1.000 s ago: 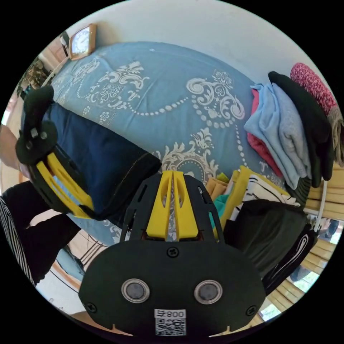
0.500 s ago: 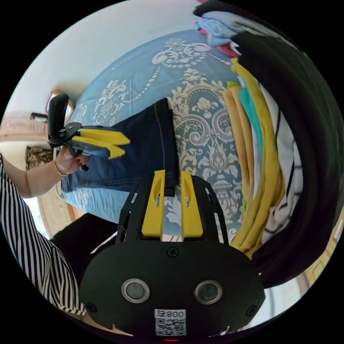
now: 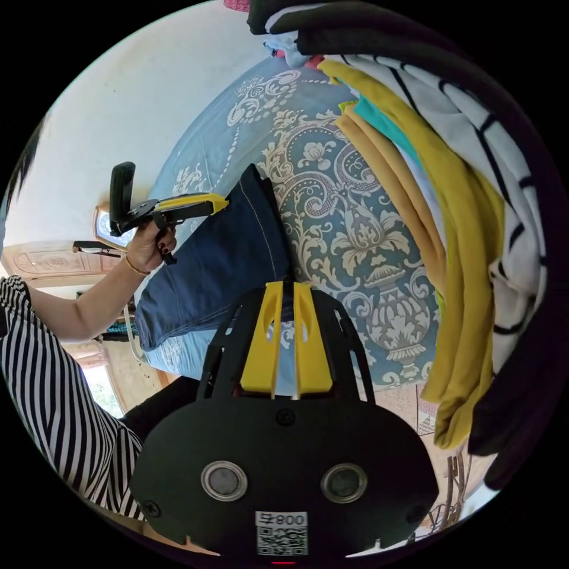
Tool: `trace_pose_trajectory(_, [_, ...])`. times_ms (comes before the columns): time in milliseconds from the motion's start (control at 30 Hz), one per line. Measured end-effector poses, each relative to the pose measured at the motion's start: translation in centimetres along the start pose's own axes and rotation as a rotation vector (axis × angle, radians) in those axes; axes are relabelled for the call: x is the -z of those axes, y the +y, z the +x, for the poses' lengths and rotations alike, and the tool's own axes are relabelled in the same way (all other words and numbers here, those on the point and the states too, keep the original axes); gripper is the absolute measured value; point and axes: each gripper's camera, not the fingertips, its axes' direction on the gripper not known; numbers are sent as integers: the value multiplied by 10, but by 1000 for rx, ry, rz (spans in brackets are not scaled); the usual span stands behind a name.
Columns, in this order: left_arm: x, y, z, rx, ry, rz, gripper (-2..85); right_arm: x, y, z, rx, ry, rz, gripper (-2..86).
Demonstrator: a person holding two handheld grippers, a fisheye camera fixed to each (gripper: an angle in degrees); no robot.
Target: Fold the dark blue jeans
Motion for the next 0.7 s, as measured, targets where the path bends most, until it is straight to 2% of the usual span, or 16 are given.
trace_pose_trajectory(367, [3, 0, 39, -100, -49, -2, 22, -2, -1, -9, -14, -8, -18, 25])
trace_pose_trajectory(467, [-8, -4, 43, -87, -63, -42, 27, -9, -7, -3, -39, -27, -8, 22])
trace_pose_trajectory(700, [-4, -6, 57, -38, -71, -7, 47, -17, -20, -16, -11, 12, -42, 11])
